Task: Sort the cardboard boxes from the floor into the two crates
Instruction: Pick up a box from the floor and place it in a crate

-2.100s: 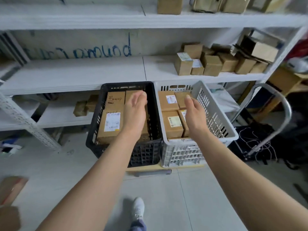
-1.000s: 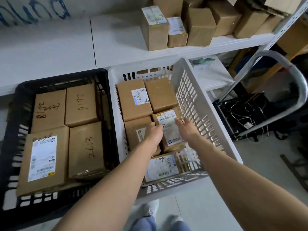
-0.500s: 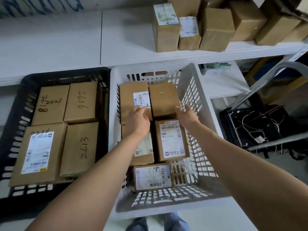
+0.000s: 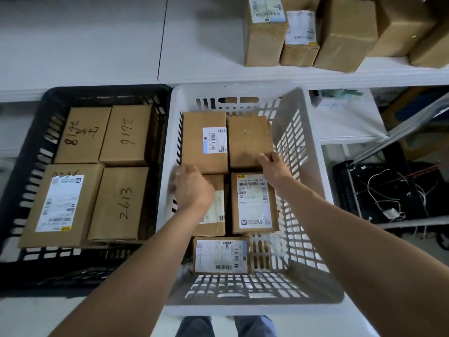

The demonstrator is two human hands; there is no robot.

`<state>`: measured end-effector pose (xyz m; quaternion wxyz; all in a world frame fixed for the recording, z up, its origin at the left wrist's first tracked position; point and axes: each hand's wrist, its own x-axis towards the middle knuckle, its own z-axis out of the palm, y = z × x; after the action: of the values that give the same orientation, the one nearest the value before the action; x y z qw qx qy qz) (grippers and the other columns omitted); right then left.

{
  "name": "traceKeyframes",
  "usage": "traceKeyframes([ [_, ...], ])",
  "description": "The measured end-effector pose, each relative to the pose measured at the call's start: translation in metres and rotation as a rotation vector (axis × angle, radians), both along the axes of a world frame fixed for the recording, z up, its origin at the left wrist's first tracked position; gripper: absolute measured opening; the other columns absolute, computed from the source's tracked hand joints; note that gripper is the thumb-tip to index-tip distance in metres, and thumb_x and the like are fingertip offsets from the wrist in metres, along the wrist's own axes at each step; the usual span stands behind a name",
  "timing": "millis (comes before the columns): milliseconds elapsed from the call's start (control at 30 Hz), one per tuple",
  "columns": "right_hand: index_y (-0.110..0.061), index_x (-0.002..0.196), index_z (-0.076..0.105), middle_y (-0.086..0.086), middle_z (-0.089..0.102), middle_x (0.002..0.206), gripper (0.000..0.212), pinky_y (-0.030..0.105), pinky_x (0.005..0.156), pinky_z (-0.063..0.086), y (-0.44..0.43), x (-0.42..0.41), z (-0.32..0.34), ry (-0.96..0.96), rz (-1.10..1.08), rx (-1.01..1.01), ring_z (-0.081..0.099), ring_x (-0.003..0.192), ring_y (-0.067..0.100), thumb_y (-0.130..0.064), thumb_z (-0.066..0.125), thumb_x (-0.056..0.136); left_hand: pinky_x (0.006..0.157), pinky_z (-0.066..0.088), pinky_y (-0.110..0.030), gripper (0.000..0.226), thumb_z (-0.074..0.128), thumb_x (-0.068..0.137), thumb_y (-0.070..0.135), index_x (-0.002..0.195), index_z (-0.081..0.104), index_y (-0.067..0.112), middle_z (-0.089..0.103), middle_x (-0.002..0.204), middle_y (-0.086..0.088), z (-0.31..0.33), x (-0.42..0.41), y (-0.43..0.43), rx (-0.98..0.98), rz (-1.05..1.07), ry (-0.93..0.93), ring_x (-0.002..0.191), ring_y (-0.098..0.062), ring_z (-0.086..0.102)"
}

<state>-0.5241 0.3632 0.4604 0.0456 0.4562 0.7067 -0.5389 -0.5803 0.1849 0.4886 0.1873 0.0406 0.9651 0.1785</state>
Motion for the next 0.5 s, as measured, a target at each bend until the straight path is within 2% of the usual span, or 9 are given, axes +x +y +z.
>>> traceKeyframes([
  [67, -0.012, 0.137, 0.042, 0.006, 0.058, 0.102, 0.049, 0.03, 0.071, 0.044, -0.001, 0.006, -0.001, 0.004, -0.051, -0.017, 0.056, 0.085, 0.021, -0.04, 0.041, 0.098, 0.09, 0.05, -0.045, 0.055, 0.055, 0.089, 0.013, 0.137, 0.033, 0.0, 0.032, 0.142, -0.018, -0.001, 0.011, -0.005, -0.049, 0.066, -0.138, 0.124, -0.037, 0.043],
  [133, -0.002, 0.128, 0.051, 0.014, 0.06, 0.105, 0.052, 0.035, 0.078, 0.044, -0.004, 0.016, -0.003, -0.073, -0.097, -0.029, 0.055, 0.088, 0.024, -0.042, 0.038, 0.098, 0.089, 0.051, -0.049, 0.057, 0.054, 0.089, 0.013, 0.138, 0.031, -0.003, 0.035, 0.14, -0.019, -0.005, 0.016, -0.006, -0.05, 0.067, -0.182, 0.121, -0.037, 0.046],
  [233, 0.001, 0.125, 0.054, 0.014, 0.056, 0.102, 0.058, 0.027, 0.073, 0.039, -0.013, 0.03, -0.005, -0.174, -0.078, -0.079, 0.051, 0.084, 0.02, -0.048, 0.036, 0.099, 0.092, 0.049, -0.046, 0.045, 0.051, 0.092, 0.012, 0.132, 0.04, -0.003, 0.045, 0.133, -0.021, -0.003, 0.013, -0.003, -0.052, 0.07, -0.135, 0.12, -0.036, 0.047],
  [333, 0.0, 0.123, 0.054, 0.011, 0.054, 0.096, 0.054, 0.025, 0.054, 0.036, -0.02, 0.035, -0.004, -0.224, -0.033, -0.091, 0.049, 0.067, 0.015, -0.046, 0.038, 0.098, 0.088, 0.052, -0.047, 0.035, 0.051, 0.092, 0.011, 0.125, 0.048, -0.001, 0.052, 0.125, -0.019, -0.002, 0.013, -0.006, 0.001, 0.075, -0.141, 0.114, -0.036, 0.053],
  [433, -0.001, 0.12, 0.056, 0.008, 0.058, 0.09, 0.05, 0.026, 0.055, 0.04, -0.023, 0.039, -0.005, -0.236, -0.053, -0.127, 0.052, 0.069, 0.016, -0.043, 0.045, 0.096, 0.089, 0.052, -0.047, 0.038, 0.052, 0.091, 0.011, 0.127, 0.046, 0.004, 0.053, 0.127, -0.017, -0.004, 0.02, -0.014, -0.033, 0.082, -0.179, 0.117, -0.036, 0.052],
  [500, -0.003, 0.118, 0.059, 0.008, 0.064, 0.092, 0.049, 0.029, 0.065, 0.05, -0.026, 0.043, -0.009, -0.239, -0.092, -0.208, 0.06, 0.078, 0.02, -0.044, 0.051, 0.093, 0.095, 0.048, -0.047, 0.045, 0.053, 0.091, 0.011, 0.134, 0.043, 0.006, 0.048, 0.133, -0.017, -0.007, 0.025, -0.016, -0.045, 0.086, -0.193, 0.125, -0.035, 0.044],
])
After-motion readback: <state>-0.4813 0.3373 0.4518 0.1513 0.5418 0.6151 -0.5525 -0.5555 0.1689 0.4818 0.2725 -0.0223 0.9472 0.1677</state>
